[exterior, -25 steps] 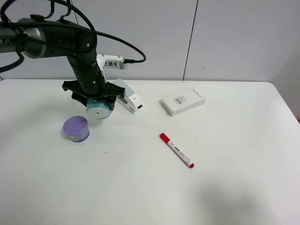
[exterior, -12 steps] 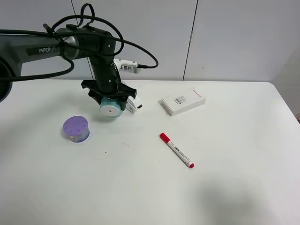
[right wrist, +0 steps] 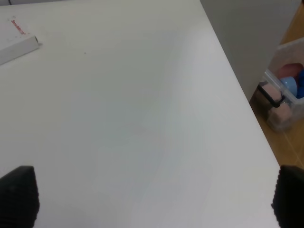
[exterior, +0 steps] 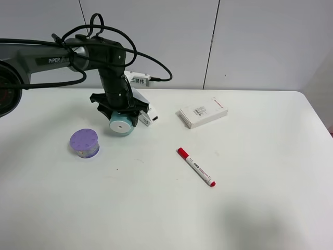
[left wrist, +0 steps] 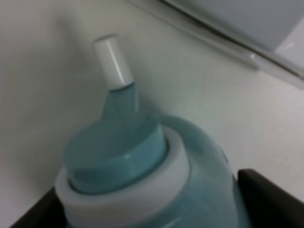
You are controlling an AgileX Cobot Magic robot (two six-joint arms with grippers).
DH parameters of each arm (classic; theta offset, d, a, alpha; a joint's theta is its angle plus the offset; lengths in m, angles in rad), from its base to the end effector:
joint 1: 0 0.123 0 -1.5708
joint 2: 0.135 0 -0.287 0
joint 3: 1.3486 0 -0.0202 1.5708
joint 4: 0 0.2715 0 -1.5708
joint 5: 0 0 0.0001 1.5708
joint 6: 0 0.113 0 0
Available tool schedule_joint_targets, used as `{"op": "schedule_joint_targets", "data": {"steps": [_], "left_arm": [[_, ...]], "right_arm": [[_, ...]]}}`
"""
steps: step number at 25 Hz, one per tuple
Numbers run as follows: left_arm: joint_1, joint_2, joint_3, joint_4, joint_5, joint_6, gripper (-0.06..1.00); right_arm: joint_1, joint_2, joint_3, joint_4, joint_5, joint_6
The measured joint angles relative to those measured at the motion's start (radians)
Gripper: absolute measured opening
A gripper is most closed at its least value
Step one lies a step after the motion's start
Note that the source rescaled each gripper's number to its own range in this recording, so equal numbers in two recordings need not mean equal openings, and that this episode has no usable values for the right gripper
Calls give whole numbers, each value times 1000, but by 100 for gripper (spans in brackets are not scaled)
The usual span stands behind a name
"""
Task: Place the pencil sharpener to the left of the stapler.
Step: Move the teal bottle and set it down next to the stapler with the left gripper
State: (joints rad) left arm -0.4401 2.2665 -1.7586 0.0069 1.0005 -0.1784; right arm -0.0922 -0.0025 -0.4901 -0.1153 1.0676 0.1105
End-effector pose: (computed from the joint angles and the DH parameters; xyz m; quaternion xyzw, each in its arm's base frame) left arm 0.4388 -0.2059 0.1123 0.1317 0.9885 -0.0199 0.0721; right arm 0.0298 -0.0142 0.2741 0.0888 0.8509 -0.0529 0.5151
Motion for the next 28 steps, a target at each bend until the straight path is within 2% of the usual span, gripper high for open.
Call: {"op": "schedule_joint_targets", "data": {"steps": [21, 26, 27, 28], "left_arm": [[11, 35, -1, -38, -42, 19, 4], [11, 35, -1, -42, -40, 49, 4], [11, 35, -1, -42, -39, 53, 7], [11, 35, -1, -45, -39, 56, 17]], "right_arm": [[0, 0, 0, 0, 0, 0], [0, 0, 0, 0, 0, 0], [0, 0, 0, 0, 0, 0], [0, 0, 0, 0, 0, 0]]}}
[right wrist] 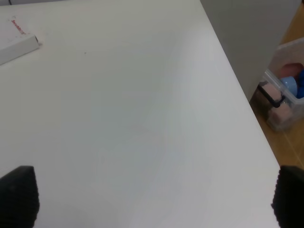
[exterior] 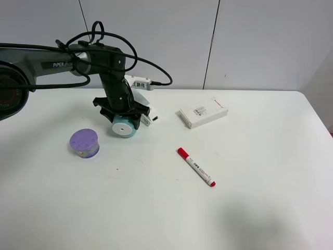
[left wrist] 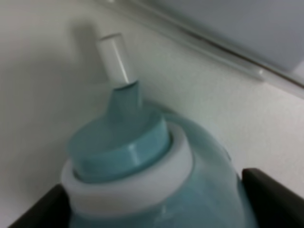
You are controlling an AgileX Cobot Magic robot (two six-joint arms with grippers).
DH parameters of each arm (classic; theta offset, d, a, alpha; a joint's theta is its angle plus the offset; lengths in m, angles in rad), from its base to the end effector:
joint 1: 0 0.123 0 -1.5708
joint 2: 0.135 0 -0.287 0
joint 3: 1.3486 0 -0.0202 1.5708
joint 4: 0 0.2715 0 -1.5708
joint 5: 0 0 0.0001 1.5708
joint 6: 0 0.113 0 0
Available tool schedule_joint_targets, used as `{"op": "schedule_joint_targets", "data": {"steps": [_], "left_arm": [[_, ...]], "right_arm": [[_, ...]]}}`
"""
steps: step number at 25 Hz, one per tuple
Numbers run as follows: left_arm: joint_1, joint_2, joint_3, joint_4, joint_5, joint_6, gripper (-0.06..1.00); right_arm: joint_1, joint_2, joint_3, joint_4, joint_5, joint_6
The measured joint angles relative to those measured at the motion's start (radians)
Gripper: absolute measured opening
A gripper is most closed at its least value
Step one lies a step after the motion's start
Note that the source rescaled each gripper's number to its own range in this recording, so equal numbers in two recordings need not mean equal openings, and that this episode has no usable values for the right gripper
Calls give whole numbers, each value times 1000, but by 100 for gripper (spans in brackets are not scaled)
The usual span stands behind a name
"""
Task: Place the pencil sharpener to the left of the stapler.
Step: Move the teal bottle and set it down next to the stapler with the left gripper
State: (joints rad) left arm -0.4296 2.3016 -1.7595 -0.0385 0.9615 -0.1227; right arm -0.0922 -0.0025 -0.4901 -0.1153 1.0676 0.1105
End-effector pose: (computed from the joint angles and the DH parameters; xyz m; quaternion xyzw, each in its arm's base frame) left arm 0.4428 -0.2068 0.0962 0.1427 0.9866 -0.0370 0.0697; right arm 0.0298 -0.0142 0.2741 0.0888 0.8509 -0.0529 0.5151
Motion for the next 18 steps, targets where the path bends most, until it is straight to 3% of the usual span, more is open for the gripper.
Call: {"op": "schedule_joint_targets", "data": {"steps": [1, 3, 9, 12, 14, 18], "left_arm": [[0, 0, 0, 0, 0, 1, 30], [0, 0, -1, -4, -2, 2, 45], [0, 0, -1, -1, -28, 6, 56], [0, 0, -1, 19, -27, 7, 83], [0, -2, -1, 39, -25, -11, 94], [0, -26, -1, 64, -25, -52, 98]], "right_arm": [[0, 0, 0, 0, 0, 0], [0, 0, 0, 0, 0, 0], [0, 0, 0, 0, 0, 0], [0, 0, 0, 0, 0, 0], [0, 0, 0, 0, 0, 0], [0, 0, 0, 0, 0, 0]]}}
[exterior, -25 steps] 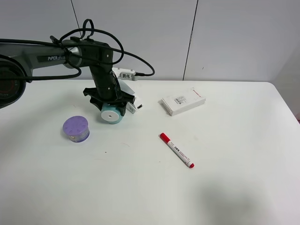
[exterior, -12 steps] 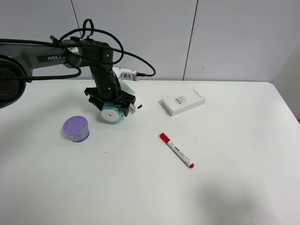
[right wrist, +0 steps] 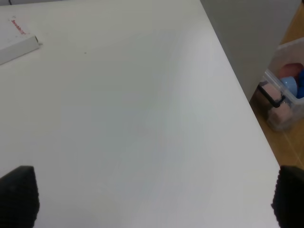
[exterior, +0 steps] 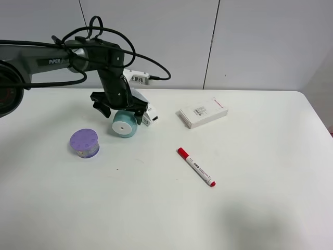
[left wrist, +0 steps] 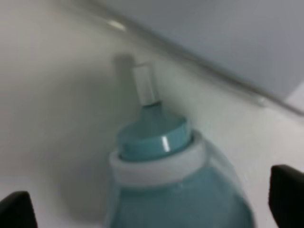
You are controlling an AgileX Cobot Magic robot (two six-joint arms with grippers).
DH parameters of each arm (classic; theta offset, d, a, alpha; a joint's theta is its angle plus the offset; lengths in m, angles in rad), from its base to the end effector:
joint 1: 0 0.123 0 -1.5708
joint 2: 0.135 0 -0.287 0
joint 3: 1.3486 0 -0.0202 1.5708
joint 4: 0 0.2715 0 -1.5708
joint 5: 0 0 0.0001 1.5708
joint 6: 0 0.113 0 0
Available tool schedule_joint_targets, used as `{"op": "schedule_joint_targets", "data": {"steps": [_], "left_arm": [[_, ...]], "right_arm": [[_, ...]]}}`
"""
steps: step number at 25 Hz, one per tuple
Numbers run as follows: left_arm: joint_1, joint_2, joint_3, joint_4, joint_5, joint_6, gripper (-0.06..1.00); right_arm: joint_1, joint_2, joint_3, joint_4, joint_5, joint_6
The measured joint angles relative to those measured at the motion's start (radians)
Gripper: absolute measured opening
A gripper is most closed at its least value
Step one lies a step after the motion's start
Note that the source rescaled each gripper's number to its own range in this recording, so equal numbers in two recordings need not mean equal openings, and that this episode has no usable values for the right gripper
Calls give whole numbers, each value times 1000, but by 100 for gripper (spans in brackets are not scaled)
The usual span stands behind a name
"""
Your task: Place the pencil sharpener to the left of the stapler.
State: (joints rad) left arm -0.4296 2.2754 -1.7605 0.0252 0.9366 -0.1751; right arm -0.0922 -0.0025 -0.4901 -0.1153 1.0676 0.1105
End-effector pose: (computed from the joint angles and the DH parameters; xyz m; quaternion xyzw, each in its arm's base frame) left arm 0.4484 -0.2029 0.1098 0.1325 0.9857 -0.0203 0.1016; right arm 0.0298 -0.0142 0.2741 0.0888 0.8509 -0.0529 0.5151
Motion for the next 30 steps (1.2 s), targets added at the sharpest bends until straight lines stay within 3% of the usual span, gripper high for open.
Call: {"op": "schedule_joint_targets", "data": {"steps": [6, 10, 13, 16, 20, 25, 30], "left_arm": [[0, -195, 0, 7, 9, -18, 99], [15, -423, 0, 75, 116, 18, 99], [69, -545, 0, 138, 234, 36, 99], [141, -671, 35, 175, 259, 38, 99], [232, -917, 231, 176, 265, 42, 99], [373, -1304, 650, 157, 258, 42, 99], [512, -1800, 1005, 58, 125, 42, 99]], "right_arm": [[0, 0, 0, 0, 0, 0], [0, 0, 0, 0, 0, 0], [0, 0, 0, 0, 0, 0], [0, 0, 0, 0, 0, 0], [0, 0, 0, 0, 0, 0], [0, 0, 0, 0, 0, 0], [0, 0, 0, 0, 0, 0]]}}
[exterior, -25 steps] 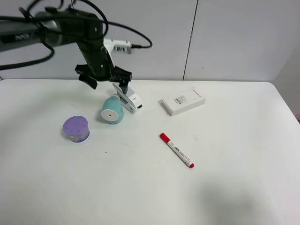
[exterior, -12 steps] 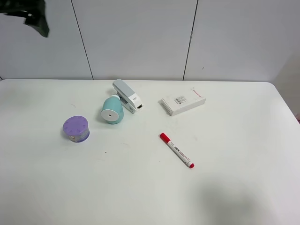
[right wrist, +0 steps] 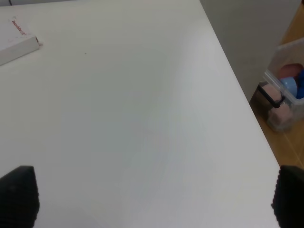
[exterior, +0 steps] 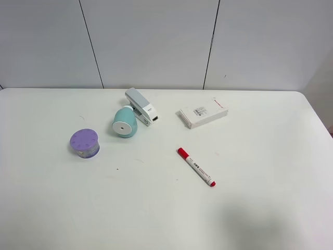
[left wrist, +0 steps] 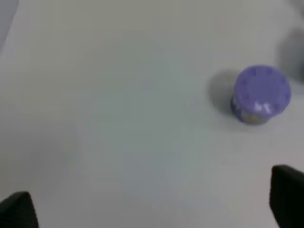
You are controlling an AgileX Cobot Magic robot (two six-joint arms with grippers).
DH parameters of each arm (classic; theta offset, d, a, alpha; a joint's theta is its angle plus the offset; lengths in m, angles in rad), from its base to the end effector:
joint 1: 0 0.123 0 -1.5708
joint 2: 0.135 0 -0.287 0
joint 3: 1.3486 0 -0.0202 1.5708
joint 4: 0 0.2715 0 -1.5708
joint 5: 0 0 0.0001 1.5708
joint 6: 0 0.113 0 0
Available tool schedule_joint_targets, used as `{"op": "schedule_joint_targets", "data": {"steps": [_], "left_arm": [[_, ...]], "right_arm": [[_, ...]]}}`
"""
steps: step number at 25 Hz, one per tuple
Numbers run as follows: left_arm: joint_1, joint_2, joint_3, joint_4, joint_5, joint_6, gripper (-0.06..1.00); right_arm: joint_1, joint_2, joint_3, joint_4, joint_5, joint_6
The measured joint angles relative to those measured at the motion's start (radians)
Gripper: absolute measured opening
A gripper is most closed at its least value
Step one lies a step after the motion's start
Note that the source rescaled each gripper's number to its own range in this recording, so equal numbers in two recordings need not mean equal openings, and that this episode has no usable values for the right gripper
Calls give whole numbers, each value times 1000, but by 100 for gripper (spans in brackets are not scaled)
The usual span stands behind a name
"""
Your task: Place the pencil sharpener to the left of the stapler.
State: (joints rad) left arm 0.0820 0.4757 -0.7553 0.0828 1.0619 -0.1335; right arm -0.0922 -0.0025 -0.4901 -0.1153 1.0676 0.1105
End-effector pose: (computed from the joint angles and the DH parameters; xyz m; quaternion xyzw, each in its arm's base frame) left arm 0.0967 0.0161 0.3317 -0.0944 0.9000 0.0304 0.4245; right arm 0.0298 -0.0142 0.2741 0.0888 0.8509 -0.0529 0.5151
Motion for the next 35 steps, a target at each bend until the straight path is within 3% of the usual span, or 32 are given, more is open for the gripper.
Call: {"op": "schedule_joint_targets", "data": {"steps": [5, 7, 12, 19, 35], "left_arm": [[80, -402, 200, -16, -2, 27, 99], [85, -472, 235, -23, 3, 57, 99], [81, -447, 243, -83, -7, 143, 99], [-28, -447, 243, -83, -7, 153, 99], [-34, -447, 243, -83, -7, 153, 99]], "right_arm": [[0, 0, 0, 0, 0, 0], [0, 0, 0, 0, 0, 0], [0, 0, 0, 0, 0, 0], [0, 0, 0, 0, 0, 0], [0, 0, 0, 0, 0, 0]]}}
